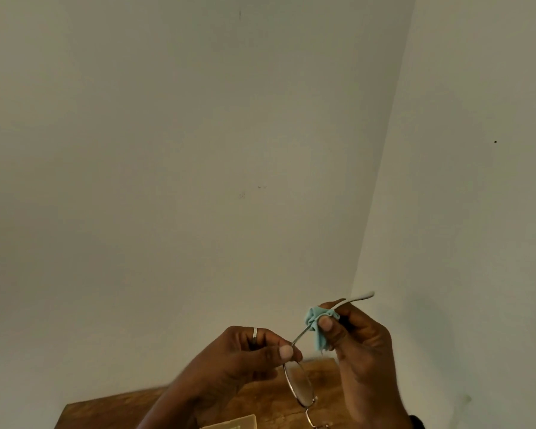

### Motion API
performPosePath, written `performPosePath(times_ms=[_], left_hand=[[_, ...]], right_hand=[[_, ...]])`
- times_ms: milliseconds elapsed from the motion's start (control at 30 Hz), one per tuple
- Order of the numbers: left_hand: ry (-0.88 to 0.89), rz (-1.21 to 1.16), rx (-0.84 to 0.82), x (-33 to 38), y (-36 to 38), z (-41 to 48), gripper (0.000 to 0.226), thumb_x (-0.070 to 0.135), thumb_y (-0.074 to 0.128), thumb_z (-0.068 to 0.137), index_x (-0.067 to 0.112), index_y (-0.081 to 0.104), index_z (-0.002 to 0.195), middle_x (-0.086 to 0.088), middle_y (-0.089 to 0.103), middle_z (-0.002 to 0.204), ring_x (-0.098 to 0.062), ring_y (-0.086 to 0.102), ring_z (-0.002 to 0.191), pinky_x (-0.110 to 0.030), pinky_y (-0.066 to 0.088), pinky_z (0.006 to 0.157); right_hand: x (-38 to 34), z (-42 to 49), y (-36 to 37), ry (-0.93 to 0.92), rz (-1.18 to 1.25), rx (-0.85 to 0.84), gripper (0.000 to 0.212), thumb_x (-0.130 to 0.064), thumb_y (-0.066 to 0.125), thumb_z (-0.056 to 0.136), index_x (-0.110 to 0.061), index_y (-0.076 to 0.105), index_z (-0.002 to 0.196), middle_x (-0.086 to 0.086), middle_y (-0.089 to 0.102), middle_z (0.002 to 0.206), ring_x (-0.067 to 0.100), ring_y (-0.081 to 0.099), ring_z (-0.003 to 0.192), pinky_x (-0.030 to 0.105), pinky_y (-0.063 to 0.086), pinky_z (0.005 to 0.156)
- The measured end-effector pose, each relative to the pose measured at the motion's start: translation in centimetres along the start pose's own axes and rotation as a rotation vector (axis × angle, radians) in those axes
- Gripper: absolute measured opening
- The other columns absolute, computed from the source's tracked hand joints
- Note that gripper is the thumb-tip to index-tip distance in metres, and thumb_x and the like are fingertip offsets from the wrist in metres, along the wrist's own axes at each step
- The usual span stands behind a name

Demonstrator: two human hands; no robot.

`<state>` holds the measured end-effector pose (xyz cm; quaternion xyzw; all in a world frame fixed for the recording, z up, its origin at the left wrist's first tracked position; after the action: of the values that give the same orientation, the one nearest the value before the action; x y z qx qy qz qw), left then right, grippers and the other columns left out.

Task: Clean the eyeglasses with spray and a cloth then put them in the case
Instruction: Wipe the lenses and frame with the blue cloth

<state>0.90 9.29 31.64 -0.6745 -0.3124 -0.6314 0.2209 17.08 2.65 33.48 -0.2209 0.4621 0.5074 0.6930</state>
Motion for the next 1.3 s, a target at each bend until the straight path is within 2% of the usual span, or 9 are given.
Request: performPosePath(times_ms=[100, 400, 567, 633, 733, 900, 1000, 1133, 1300], left_hand=[[0.025, 0.016, 0.017, -0.1, -0.2, 0.1, 0.045, 0.04, 0.088, 0.062, 0.009, 0.081, 0.094, -0.016, 0.076, 0.107, -0.03, 0.068, 0.105, -0.051, 0.047, 0.107], [0.023, -0.101, 0.028, -0.5, -0.7, 0.2, 0.036, 0.027, 0.09, 0.068, 0.002, 0.08, 0.092, -0.018, 0.075, 0.105, -0.025, 0.07, 0.101, -0.048, 0.048, 0.103], [-0.034, -0.237, 0.049, -1.1, -1.0, 0.1, 0.027, 0.013, 0.08, 0.068, -0.004, 0.078, 0.089, -0.02, 0.075, 0.096, -0.024, 0.073, 0.09, -0.039, 0.055, 0.084], [-0.041, -0.262, 0.016, -1.0, -0.8, -0.1, 0.024, 0.01, 0.085, 0.072, -0.005, 0.077, 0.089, -0.024, 0.073, 0.099, -0.029, 0.073, 0.093, -0.039, 0.057, 0.08], [-0.038, -0.266, -0.025, -0.8, -0.8, -0.3, 0.034, 0.012, 0.091, 0.065, -0.006, 0.075, 0.089, -0.028, 0.07, 0.104, -0.036, 0.07, 0.098, -0.044, 0.057, 0.086], [0.004, -0.189, -0.012, -0.5, -1.2, -0.7, 0.032, 0.016, 0.088, 0.063, -0.003, 0.076, 0.085, -0.029, 0.069, 0.104, -0.039, 0.066, 0.101, -0.048, 0.052, 0.096], [0.013, -0.172, -0.044, -0.5, -1.1, -0.9, 0.028, 0.015, 0.085, 0.069, -0.003, 0.077, 0.089, -0.028, 0.071, 0.106, -0.038, 0.068, 0.104, -0.047, 0.054, 0.094], [0.009, -0.174, -0.051, -0.6, -0.9, -0.9, 0.039, 0.019, 0.091, 0.066, -0.005, 0.076, 0.093, -0.025, 0.072, 0.095, -0.034, 0.07, 0.091, -0.041, 0.055, 0.085], [0.0, -0.162, -0.034, -0.6, -0.6, -1.2, 0.041, 0.02, 0.089, 0.064, -0.006, 0.077, 0.094, -0.019, 0.074, 0.09, -0.029, 0.071, 0.086, -0.038, 0.054, 0.082]], right_hand=[[0.2, 0.2, -0.5, 0.046, 0.052, 0.009, 0.061, -0.071, 0.081, 0.049, -0.028, 0.078, 0.093, 0.009, 0.077, 0.093, 0.027, 0.071, 0.088, 0.026, 0.057, 0.069], [1.4, 1.0, -1.9, 0.171, 0.654, 0.086, 0.061, -0.034, 0.099, 0.04, -0.009, 0.076, 0.09, 0.011, 0.073, 0.091, 0.013, 0.067, 0.067, 0.022, 0.052, 0.052], [2.9, -0.3, 0.2, 0.231, 0.346, -0.037, 0.063, -0.042, 0.097, 0.041, -0.009, 0.078, 0.092, 0.016, 0.075, 0.091, 0.019, 0.07, 0.072, 0.024, 0.056, 0.058], [2.0, -0.4, 1.1, 0.162, 0.104, -0.112, 0.04, -0.038, 0.093, 0.051, -0.025, 0.08, 0.087, 0.008, 0.078, 0.09, 0.019, 0.073, 0.081, 0.023, 0.057, 0.066], [1.1, -0.5, 2.1, 0.099, -0.046, -0.205, 0.021, -0.022, 0.087, 0.065, -0.031, 0.079, 0.082, 0.002, 0.078, 0.086, 0.019, 0.074, 0.086, 0.024, 0.057, 0.071], [0.6, -0.9, 2.8, 0.026, -0.176, -0.267, 0.031, -0.053, 0.079, 0.068, -0.027, 0.074, 0.085, 0.001, 0.074, 0.086, 0.025, 0.072, 0.086, 0.033, 0.06, 0.073], [0.4, -1.3, 2.7, 0.029, -0.15, -0.27, 0.034, -0.052, 0.08, 0.069, -0.023, 0.073, 0.085, 0.006, 0.073, 0.087, 0.027, 0.072, 0.085, 0.034, 0.06, 0.071], [0.3, -1.1, 2.2, 0.028, -0.016, -0.177, 0.01, -0.023, 0.077, 0.074, -0.016, 0.074, 0.081, 0.006, 0.074, 0.08, 0.018, 0.072, 0.078, 0.023, 0.054, 0.065], [-0.4, 0.1, 0.5, 0.025, 0.216, -0.01, 0.055, -0.051, 0.088, 0.056, -0.015, 0.078, 0.096, 0.014, 0.076, 0.097, 0.023, 0.072, 0.092, 0.023, 0.056, 0.073]])
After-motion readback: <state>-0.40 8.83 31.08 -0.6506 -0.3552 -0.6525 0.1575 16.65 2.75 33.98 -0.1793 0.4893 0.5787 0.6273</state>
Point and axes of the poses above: each hand's wrist, its own z-axis towards the middle knuckle, its own y-axis out of the palm, x = y × z, the point moved 5 cm from there along z, towards the middle knuckle
